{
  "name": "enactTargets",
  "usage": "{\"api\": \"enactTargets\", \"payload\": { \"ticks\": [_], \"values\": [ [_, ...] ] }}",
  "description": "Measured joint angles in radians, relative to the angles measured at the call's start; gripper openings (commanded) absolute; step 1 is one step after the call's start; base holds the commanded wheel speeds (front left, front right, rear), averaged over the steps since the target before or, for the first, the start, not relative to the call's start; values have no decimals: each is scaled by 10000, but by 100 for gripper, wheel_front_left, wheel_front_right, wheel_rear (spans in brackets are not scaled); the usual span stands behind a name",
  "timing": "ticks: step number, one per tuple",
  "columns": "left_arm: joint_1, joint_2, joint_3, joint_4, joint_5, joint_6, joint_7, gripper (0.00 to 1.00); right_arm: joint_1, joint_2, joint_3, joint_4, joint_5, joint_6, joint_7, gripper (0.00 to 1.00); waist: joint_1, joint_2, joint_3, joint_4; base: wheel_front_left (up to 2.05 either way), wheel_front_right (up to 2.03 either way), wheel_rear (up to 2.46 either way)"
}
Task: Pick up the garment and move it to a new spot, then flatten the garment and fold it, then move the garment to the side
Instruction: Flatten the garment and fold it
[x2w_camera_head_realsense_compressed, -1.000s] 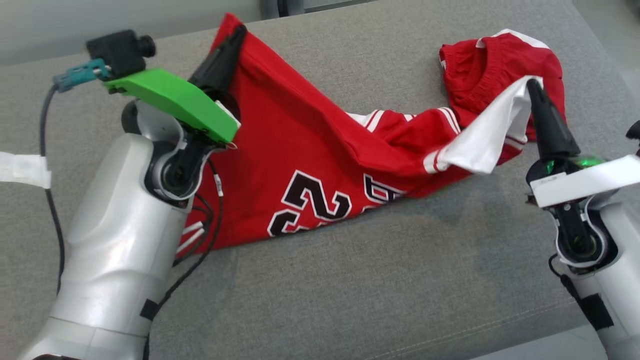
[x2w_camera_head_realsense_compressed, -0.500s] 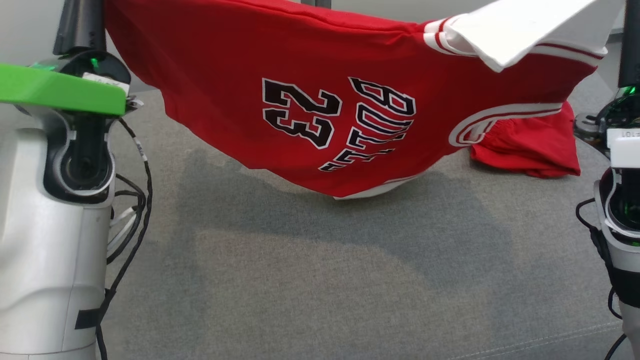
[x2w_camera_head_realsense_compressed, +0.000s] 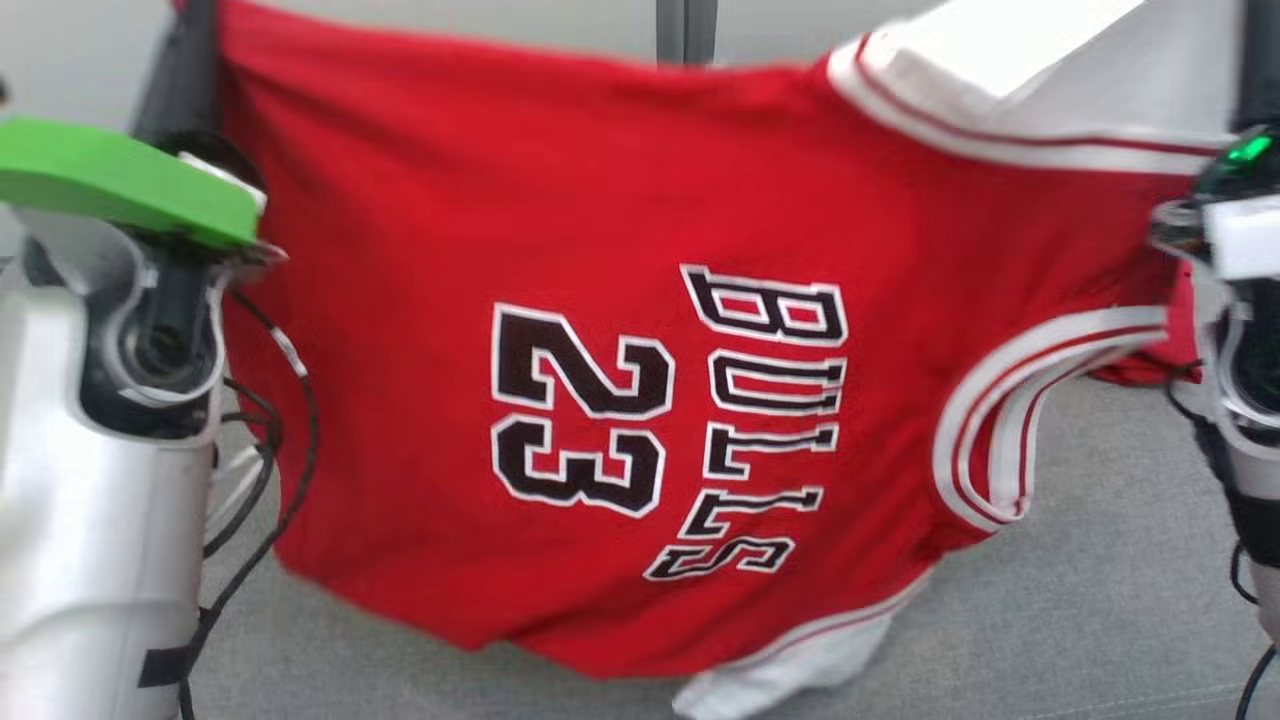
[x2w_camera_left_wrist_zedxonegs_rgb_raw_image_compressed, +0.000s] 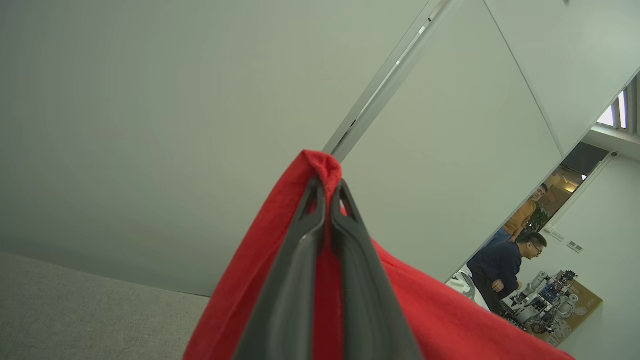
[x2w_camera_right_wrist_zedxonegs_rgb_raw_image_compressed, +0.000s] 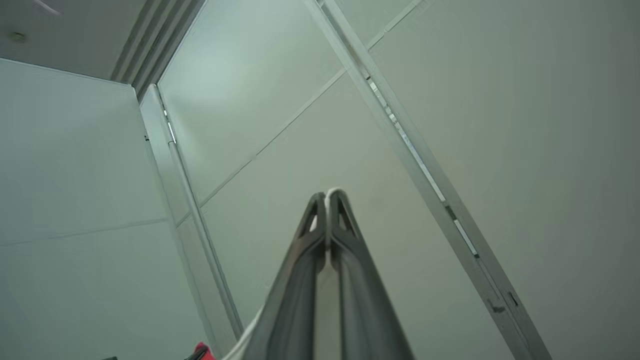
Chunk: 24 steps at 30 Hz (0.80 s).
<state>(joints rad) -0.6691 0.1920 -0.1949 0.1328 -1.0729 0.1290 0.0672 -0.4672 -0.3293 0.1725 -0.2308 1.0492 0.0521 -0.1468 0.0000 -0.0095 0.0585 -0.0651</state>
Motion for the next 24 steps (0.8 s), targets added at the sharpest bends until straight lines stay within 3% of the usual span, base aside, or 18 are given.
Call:
{"api": "enactTargets", "payload": {
  "ticks": [4, 7, 10, 12, 16, 24],
  "values": [
    [-85, 6, -353, 1283, 449, 63, 393, 0, -1136, 153, 688, 1676, -529, -617, 579, 0, 0, 0, 410, 149, 0, 0, 0],
    [-951, -169, 144, 1580, 723, 58, -199, 0, -3126, 562, -35, 1904, -1108, -934, -23, 0, 1, 0, 731, 278, 0, 0, 0],
    [-2751, -504, 909, 999, 725, -27, -993, 0, -5116, 1016, -500, 1488, -1005, -744, -692, 0, 0, 0, 972, 428, 0, 0, 0],
    [-3357, -410, 1118, 756, 740, -58, -1262, 0, -5464, 1016, -391, 1444, -913, -462, -729, 0, 0, 0, 1053, 516, 0, 0, 0],
    [-2950, -215, 953, 1034, 786, -58, -1256, 0, -4801, 993, 17, 1818, -702, -169, -625, 0, 0, 0, 1060, 523, 0, 0, 0],
    [1100, -564, -351, 2685, 924, -59, -769, 0, 181, 882, 1108, 3172, 0, -98, 213, 0, 0, 0, 1151, 324, 0, 0, 0]
  ]
}}
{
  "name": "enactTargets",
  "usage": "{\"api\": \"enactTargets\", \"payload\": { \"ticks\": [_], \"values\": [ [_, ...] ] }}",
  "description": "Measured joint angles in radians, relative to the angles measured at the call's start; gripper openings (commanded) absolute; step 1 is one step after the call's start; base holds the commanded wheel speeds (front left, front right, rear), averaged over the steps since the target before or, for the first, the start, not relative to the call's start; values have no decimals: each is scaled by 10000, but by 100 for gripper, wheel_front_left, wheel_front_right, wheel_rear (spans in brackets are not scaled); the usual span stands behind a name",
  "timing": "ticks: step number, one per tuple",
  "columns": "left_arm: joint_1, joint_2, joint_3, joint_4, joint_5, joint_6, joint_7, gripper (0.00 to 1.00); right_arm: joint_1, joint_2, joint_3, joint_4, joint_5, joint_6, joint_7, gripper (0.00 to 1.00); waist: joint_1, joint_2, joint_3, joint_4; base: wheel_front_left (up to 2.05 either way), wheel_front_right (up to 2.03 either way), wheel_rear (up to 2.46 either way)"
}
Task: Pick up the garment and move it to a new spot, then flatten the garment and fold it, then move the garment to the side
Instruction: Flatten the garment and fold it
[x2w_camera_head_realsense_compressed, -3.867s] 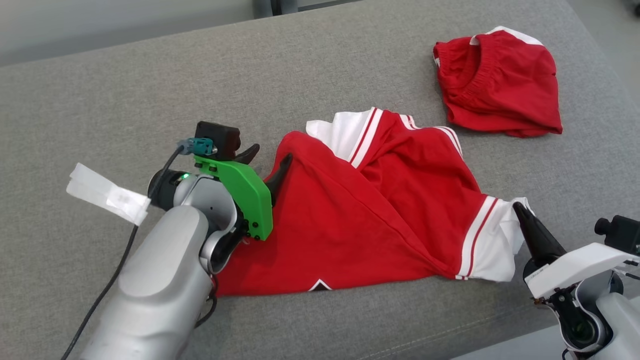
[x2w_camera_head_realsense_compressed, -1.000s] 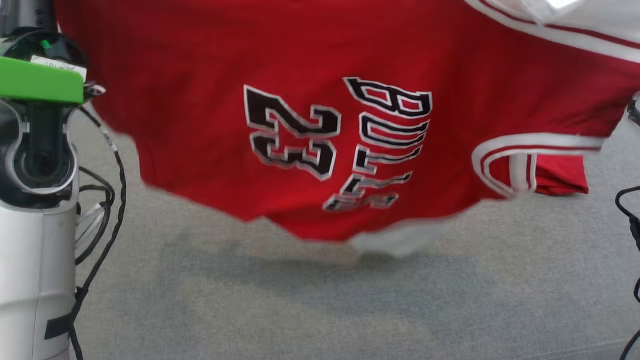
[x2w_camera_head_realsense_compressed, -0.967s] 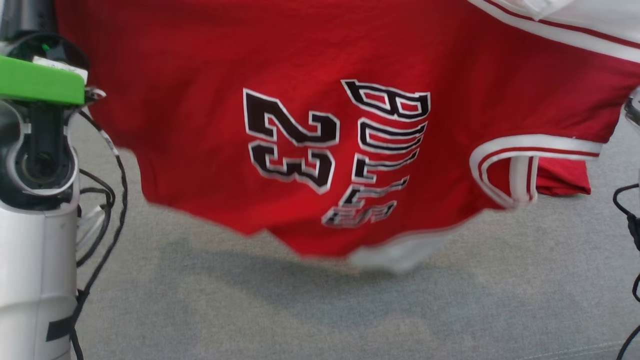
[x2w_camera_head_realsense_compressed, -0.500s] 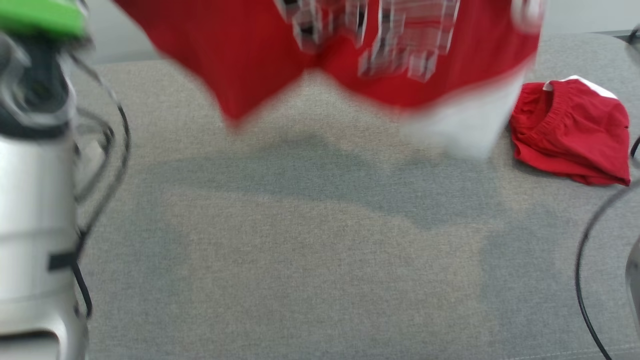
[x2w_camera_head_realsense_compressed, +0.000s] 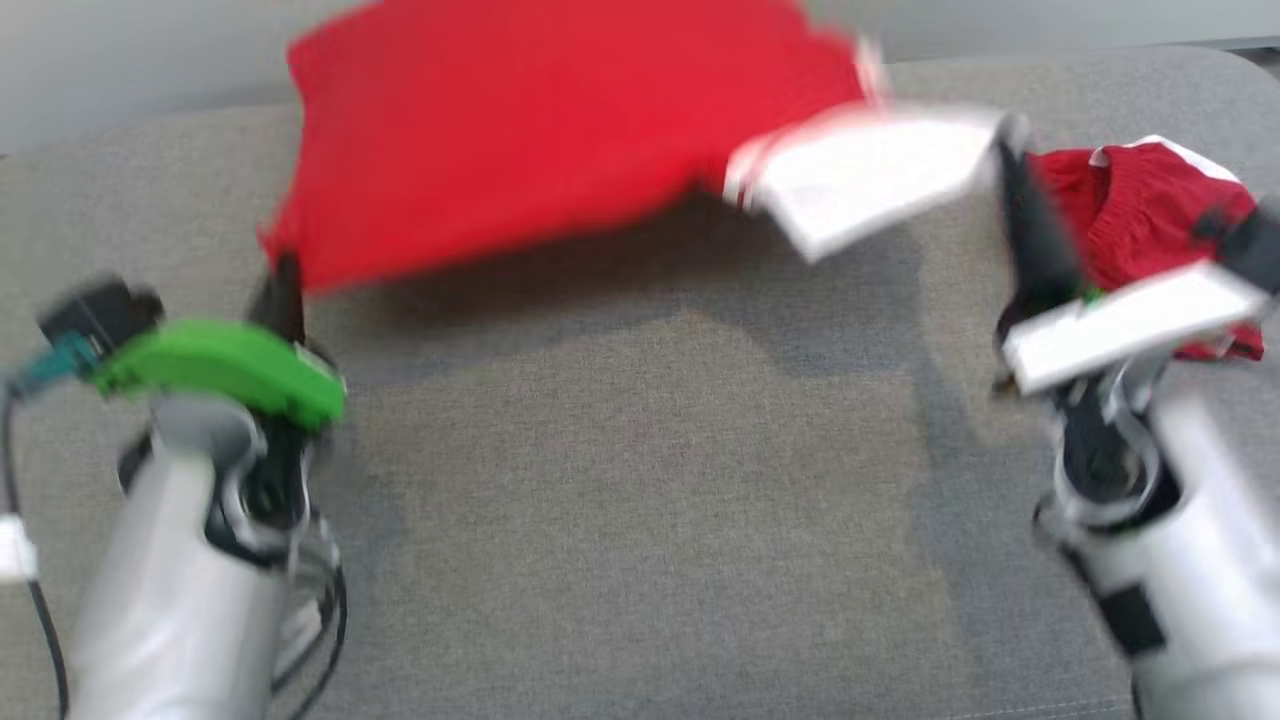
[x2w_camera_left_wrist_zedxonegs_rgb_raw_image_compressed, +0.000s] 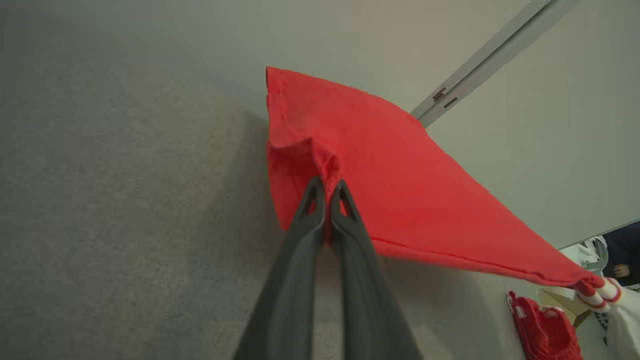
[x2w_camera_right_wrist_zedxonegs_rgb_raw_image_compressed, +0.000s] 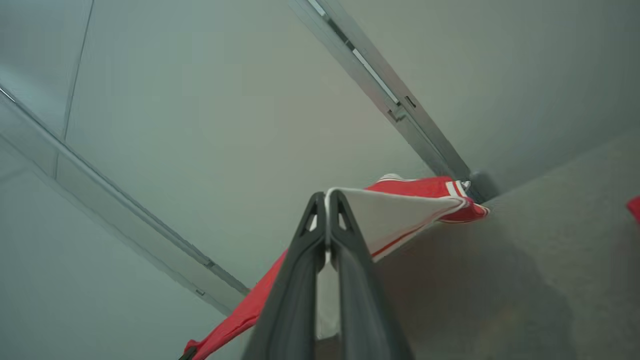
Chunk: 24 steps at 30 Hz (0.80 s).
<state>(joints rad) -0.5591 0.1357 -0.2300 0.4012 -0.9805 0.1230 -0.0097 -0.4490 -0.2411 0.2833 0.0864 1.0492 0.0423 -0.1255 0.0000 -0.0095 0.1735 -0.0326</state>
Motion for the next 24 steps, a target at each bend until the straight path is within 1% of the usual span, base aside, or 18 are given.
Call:
{"api": "enactTargets", "payload": {
  "ticks": [3, 4, 6, 8, 10, 16, 18, 22, 24],
  "values": [
    [1116, 73, -301, 727, 215, 0, -104, 0, 1585, 290, 441, 510, 174, 19, 46, 0, 0, 0, 152, -77, 0, 0, 0],
    [1391, 73, -328, 940, 263, -2, -178, 0, 1943, 408, 558, 644, 247, 77, 42, 0, 0, 0, 204, -113, 0, 0, 0],
    [1758, 90, -351, 1250, 428, -54, -410, 0, 2334, 614, 813, 823, 286, 245, 17, 0, 0, 0, 285, -215, 0, 0, 0],
    [1871, 96, -267, 1379, 435, -128, -646, 0, 2396, 756, 890, 871, 347, 389, -109, 0, 0, 0, 344, -336, 0, 0, 0],
    [1869, 104, -257, 1383, 439, -326, -901, 0, 2393, 731, 884, 884, 341, 531, -282, 0, 0, 0, 386, -463, 0, 0, 0],
    [1929, 140, -272, 1384, 690, -894, -1726, 0, 2623, 332, 765, 855, 240, 648, -686, 0, 0, 0, 192, -624, 0, 0, 0],
    [2121, 157, -316, 1390, 786, -1011, -1960, 0, 2883, 221, 851, 738, 171, 719, -696, 0, 0, 0, 41, -613, 0, 0, 0],
    [2867, 174, -280, 1507, 800, -1145, -2128, 0, 3524, 159, 1204, 437, 59, 721, -763, 0, 0, 0, -322, -583, 0, 0, 0],
    [3320, 184, -176, 1584, 782, -1145, -2217, 0, 3870, 140, 1440, 270, 40, 721, -763, 0, 0, 0, -529, -581, 0, 0, 0]
  ]
}}
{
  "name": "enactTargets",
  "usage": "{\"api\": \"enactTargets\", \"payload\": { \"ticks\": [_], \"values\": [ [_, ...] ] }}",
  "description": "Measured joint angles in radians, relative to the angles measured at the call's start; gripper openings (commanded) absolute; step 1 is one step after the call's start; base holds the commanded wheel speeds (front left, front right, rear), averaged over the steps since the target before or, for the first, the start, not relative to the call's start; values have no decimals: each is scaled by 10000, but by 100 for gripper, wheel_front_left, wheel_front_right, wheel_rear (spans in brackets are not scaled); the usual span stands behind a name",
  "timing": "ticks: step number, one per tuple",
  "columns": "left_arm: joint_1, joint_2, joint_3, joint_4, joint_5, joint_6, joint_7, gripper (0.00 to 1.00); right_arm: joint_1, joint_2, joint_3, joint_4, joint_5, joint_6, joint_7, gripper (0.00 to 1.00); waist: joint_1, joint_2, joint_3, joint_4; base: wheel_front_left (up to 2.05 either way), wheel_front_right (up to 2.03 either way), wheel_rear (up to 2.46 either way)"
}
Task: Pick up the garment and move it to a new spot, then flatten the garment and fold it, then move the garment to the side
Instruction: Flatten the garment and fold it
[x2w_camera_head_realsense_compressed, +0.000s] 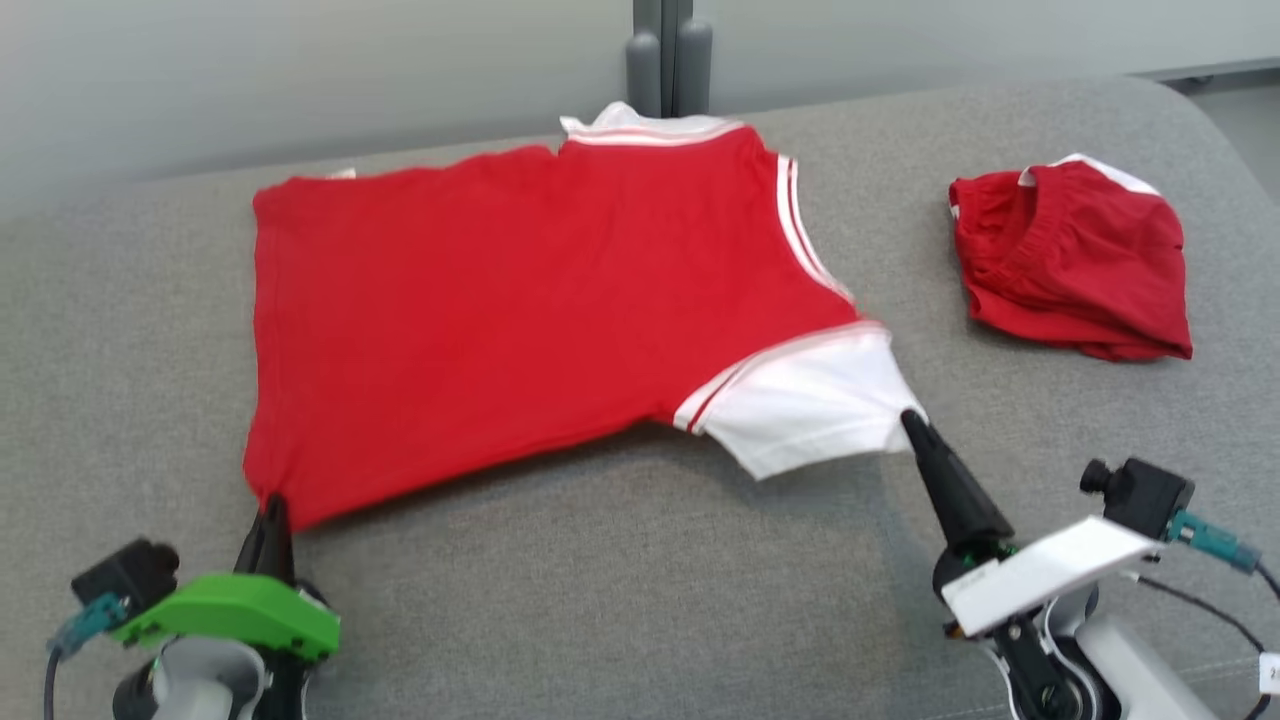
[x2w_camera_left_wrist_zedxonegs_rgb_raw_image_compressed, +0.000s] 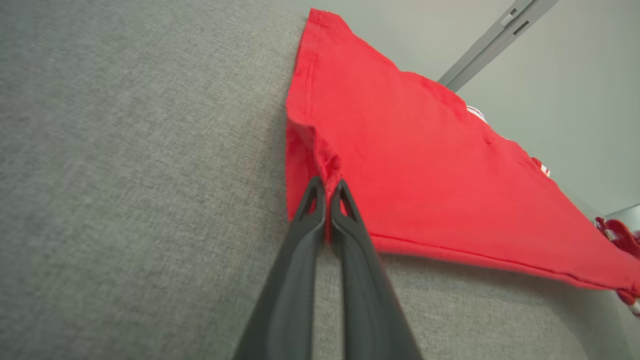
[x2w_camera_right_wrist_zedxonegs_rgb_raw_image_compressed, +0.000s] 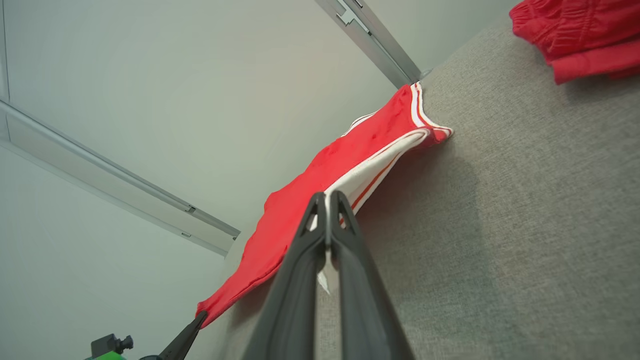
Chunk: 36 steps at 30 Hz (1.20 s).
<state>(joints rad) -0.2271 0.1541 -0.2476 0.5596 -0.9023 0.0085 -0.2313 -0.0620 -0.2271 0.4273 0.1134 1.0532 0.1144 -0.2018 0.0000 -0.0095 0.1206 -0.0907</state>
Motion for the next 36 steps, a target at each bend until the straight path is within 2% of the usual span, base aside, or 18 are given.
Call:
{"api": "enactTargets", "payload": {
  "ticks": [9, 14, 20, 25, 32, 36],
  "values": [
    [1313, -52, 669, -608, -295, -12, -128, 0, 1123, -240, 280, -1720, 337, 29, 0, 0, 0, 0, -739, -202, 0, 0, 0],
    [1622, -98, 518, -1093, -69, -98, -163, 0, 1559, -989, 451, -2410, 291, 42, 307, 0, 0, 0, -858, -256, 0, 0, 0],
    [1885, -144, 485, -1499, 10, -98, -171, 0, 2157, -1298, 882, -3089, 458, 44, 723, 0, 0, 0, -864, -113, 0, 0, 0],
    [2155, -127, 424, -1511, 107, -84, -171, 0, 2415, -1509, 709, -2922, 598, 69, 811, 0, 0, 0, -876, -30, 0, 0, 0],
    [2385, -165, 213, -1492, 282, 15, -171, 0, 3486, -1605, 579, -1845, 1108, -380, 989, 0, 0, 0, -962, 220, 0, 0, 0],
    [2483, -174, 180, -1532, 357, 19, -171, 0, 3848, -1668, 685, -1536, 1421, -380, 1239, 0, 0, 0, -1021, 339, 0, 0, 0]
  ]
}}
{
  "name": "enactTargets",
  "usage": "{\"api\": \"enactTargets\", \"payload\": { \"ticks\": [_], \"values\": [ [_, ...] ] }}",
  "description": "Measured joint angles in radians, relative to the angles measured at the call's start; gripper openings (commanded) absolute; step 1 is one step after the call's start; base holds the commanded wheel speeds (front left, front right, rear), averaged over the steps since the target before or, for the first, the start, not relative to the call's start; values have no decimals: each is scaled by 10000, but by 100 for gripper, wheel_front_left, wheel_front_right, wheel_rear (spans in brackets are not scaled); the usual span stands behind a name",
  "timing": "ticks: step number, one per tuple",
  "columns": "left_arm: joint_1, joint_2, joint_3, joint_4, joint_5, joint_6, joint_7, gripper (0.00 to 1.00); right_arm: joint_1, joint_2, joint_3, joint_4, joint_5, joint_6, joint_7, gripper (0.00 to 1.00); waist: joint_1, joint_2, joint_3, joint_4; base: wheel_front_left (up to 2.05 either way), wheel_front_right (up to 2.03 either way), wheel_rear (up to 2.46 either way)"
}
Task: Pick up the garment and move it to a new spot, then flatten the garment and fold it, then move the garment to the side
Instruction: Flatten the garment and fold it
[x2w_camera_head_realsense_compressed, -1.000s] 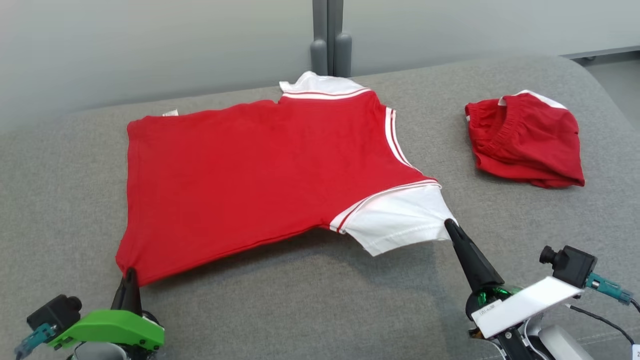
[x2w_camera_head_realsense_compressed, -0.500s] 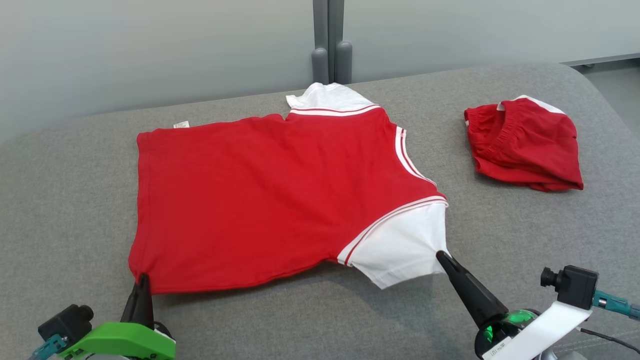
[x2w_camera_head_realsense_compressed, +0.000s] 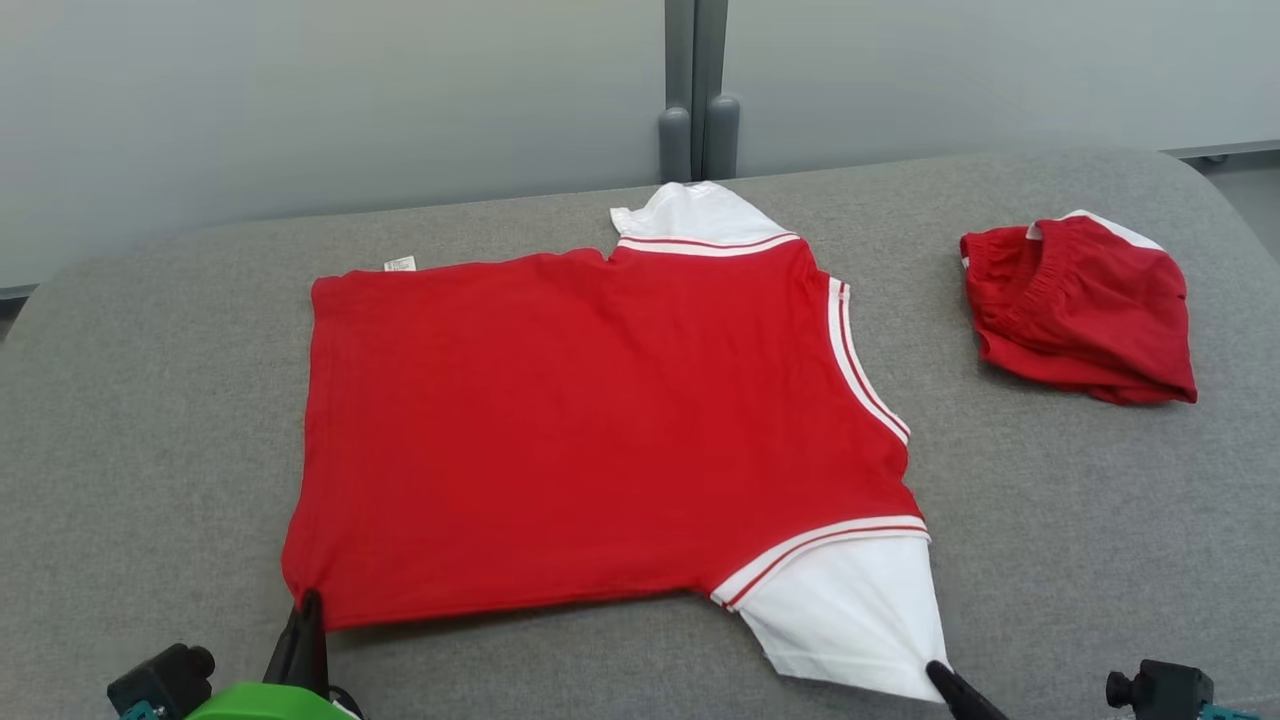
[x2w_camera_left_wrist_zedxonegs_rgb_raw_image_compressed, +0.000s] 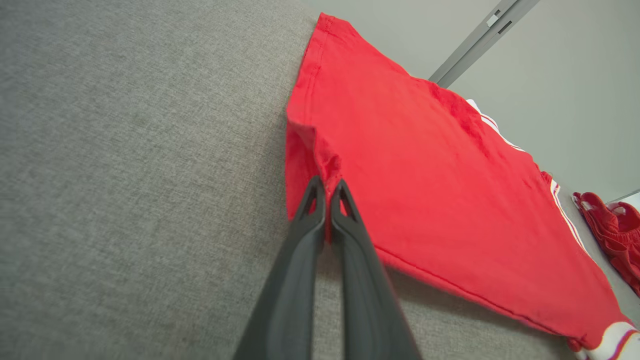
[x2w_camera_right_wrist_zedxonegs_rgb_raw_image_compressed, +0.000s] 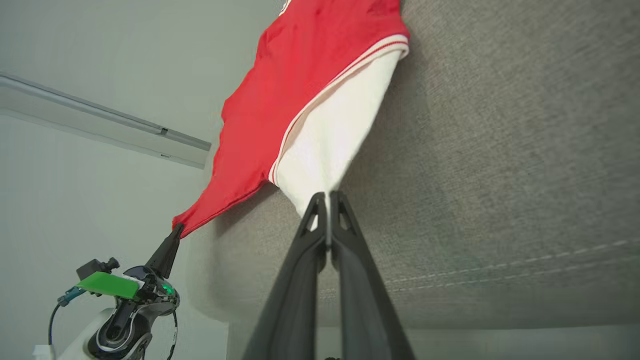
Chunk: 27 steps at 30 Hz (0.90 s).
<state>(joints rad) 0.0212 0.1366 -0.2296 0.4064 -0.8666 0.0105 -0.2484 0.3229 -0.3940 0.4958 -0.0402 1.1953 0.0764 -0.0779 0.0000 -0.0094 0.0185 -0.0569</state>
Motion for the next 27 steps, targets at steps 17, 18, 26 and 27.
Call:
{"api": "enactTargets", "payload": {
  "ticks": [17, 18, 26, 27],
  "values": [
    [386, 27, -322, 395, 311, 430, 198, 0, -82, 242, 67, 1369, 132, 4, 201, 0, 0, 0, -170, 119, 0, 0, 0],
    [386, 25, -326, 412, 311, 430, 198, 8, -128, 295, 67, 1455, 132, 10, 201, 0, 0, 0, -173, 128, 0, 0, 0],
    [352, -79, -614, 692, 527, 458, 280, 42, -724, 742, 109, 2286, 109, 8, 155, 4, 0, 0, -177, 146, 0, 0, 0],
    [350, -123, -614, 700, 529, 458, 280, 49, -749, 771, 125, 2362, 109, 8, 151, 14, 0, 0, -175, 148, 0, 0, 0]
  ]
}}
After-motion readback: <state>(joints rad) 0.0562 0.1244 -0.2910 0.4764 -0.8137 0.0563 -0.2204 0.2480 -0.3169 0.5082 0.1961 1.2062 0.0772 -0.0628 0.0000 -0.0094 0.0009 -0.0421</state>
